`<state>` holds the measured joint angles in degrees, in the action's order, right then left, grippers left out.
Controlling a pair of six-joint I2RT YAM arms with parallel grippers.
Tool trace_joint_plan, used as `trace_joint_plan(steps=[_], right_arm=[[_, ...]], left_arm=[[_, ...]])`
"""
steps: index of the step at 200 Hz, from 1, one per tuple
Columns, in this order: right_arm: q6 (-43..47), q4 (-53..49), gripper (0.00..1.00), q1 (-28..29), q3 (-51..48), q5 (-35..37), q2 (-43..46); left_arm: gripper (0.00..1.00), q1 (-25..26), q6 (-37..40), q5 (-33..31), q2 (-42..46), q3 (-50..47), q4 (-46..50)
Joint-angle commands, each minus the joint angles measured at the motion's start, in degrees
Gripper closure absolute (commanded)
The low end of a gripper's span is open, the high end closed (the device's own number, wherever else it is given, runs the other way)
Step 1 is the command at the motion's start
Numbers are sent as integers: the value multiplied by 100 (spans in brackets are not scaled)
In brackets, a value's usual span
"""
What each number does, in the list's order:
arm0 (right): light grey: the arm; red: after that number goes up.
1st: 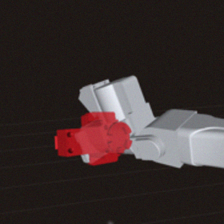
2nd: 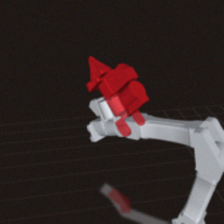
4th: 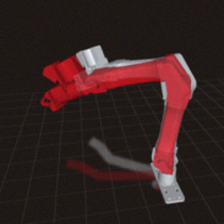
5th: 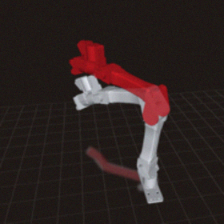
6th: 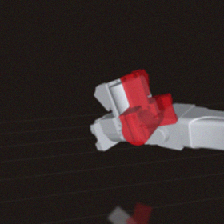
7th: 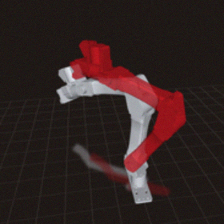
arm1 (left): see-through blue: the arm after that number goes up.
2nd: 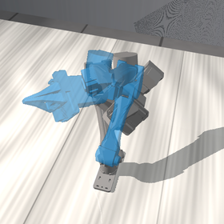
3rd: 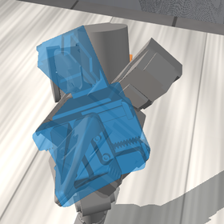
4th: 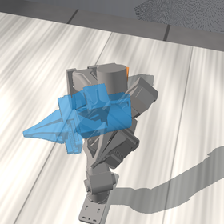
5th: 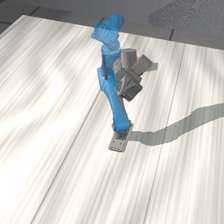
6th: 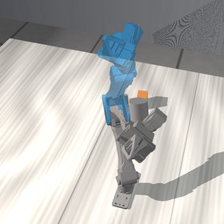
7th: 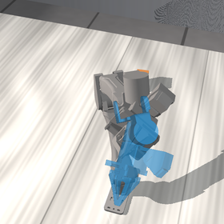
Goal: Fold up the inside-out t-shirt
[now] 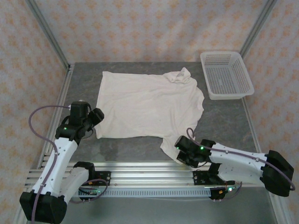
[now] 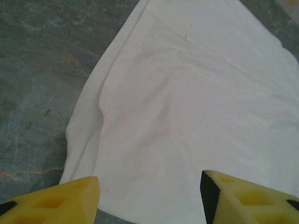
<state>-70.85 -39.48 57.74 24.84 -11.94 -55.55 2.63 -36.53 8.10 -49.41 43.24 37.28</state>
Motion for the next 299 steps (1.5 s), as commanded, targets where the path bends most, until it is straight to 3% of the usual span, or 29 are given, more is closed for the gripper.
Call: trace_joint_plan(steps=[1,23,47,80,104,128,141,169,215,267,281,299], right_arm=[[-60,-310,100,32,401,734,469],[204,-915,100,30,1027,1538,1125],[399,-1207,100,30,1575,3162,1651],[722,-310,100,9,1730,4414,1971],[973,-112,100,-35,1868,4517,1700],[1059,-72,100,-43,1904,4391,1480],[1057,-9,100,-49,1861,4337,1459],[1029,-52,100,-91,1864,4371,1524],[895,-641,100,-324,2148,4773,1589],[1001,-1083,100,-1103,2725,5457,1699],[1212,-959,100,-1266,2763,5312,1634],[1362,-718,100,-1361,2718,4898,1462]], left_arm=[[41,44,-19,-81,-318,80,370],[50,44,-402,-682,-672,55,600],[61,53,-946,-1399,-821,-229,529],[68,99,-951,-679,-1352,-448,-14],[65,338,-700,-847,-1805,-351,144],[54,763,-619,-952,-2108,-332,-62],[55,961,-650,-1142,-2400,-247,-42],[75,1018,-866,-1523,-2928,-30,312],[100,1036,-980,-2239,-2734,36,702],[100,865,-1114,-3098,-1781,314,617],[100,631,-1097,-2921,-1620,340,320],[100,584,-726,-2295,-1656,160,-802]])
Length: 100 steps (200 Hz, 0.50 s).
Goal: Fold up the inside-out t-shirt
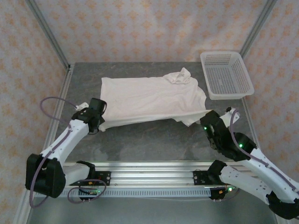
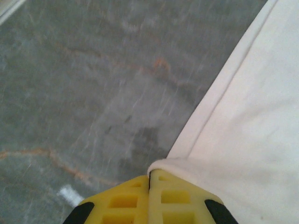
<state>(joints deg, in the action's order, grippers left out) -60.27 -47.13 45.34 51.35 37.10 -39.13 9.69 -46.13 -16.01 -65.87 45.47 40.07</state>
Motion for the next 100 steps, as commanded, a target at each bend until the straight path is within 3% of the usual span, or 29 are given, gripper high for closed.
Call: trace_joint_plan(steps=[1,21,50,67,100], right_arm=[[313,69,100,-126,59,-35,-194],[432,421,100,-140,-46,-457,-425],[434,528,100,-220,8,-609,-752],[504,494,100,-404,146,-731,-969],[660,587,100,-943,353,-1407,-1356]], left_arm=[[100,-124,252,155,-21,-77,-1130],[100,-128,456,761,-422,-230,-1995],[100,-238,618,1000,-1119,-132,-2598],[88,-462,503,870,-1665,237,-2414],[71,-671,764,1188,-2330,925,-2229]])
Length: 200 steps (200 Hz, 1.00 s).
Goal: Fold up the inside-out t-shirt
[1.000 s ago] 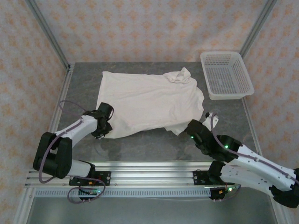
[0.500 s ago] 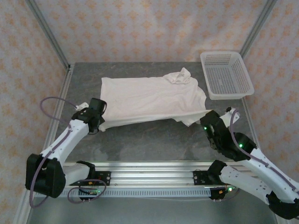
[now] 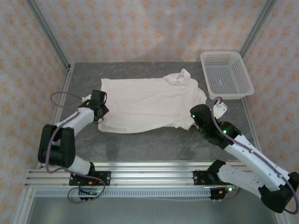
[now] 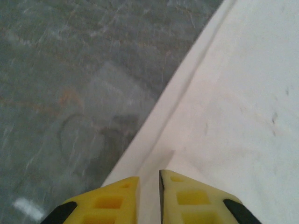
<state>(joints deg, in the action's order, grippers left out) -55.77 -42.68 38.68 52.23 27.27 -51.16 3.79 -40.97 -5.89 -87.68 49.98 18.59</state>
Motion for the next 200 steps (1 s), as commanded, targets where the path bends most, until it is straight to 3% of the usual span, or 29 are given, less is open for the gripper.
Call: trace_joint_plan(steps=[1,16,38,80,171,200], right_arm=[[217,148,100,-288,264,-441,-160],[289,297,100,-377,253,-643,-214],[310,375,100,-413,232,-713,-263],[320,568,100,-422,161,-808,-372],[364,357,100,-417,183,-842,-217],[339,355,100,-422,139,-825,-162]], left_arm=[[70,-80,257,189,-146,481,-78],[64,-83,308,414,117,489,71],[65,87,283,790,742,312,610],[68,1179,562,-589,830,275,2148],[66,1327,1396,-645,-495,546,1678],[71,1317,1326,-811,-575,579,1751]])
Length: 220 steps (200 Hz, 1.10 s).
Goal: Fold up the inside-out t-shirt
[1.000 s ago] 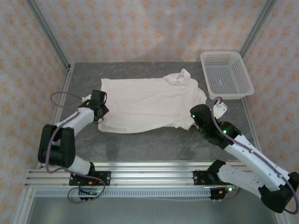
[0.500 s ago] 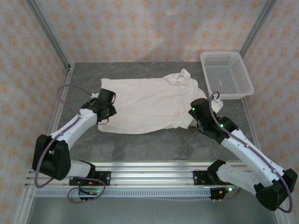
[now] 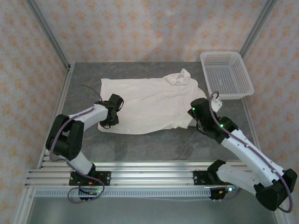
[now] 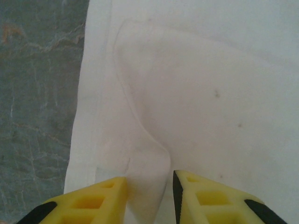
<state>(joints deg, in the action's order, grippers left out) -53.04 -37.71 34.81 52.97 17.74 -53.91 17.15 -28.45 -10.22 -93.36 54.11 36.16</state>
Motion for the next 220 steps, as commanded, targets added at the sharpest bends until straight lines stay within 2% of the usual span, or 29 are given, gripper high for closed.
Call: trace_joint_plan(steps=[1,31,59,76,96,124,172,195,220], right_arm=[[65,-141,100,-35,64,122,111],[72,-100,100,-35,91,92,56],[92,-86,100,-35,126,81,30],[101,-105,100,-36,126,81,34],[76,-90,100,-35,93,72,38],[39,-21,100,-35,64,33,30],[48,-82,100,-35,143,24,12],[48,-124,100,-35,134,53,52],[39,-145,100,-35,117,90,82]], left_arm=[[72,-14,70,-390,-7,168,-1],[81,-64,-5,-868,25,112,213],[84,-224,55,-727,109,-1,206],[81,-229,210,-395,281,-65,100],[69,-133,296,307,683,-260,-267],[61,128,441,-127,689,-182,-192],[61,201,556,-540,-395,523,532],[61,201,539,-456,-431,480,421],[68,170,470,-387,-436,477,511]])
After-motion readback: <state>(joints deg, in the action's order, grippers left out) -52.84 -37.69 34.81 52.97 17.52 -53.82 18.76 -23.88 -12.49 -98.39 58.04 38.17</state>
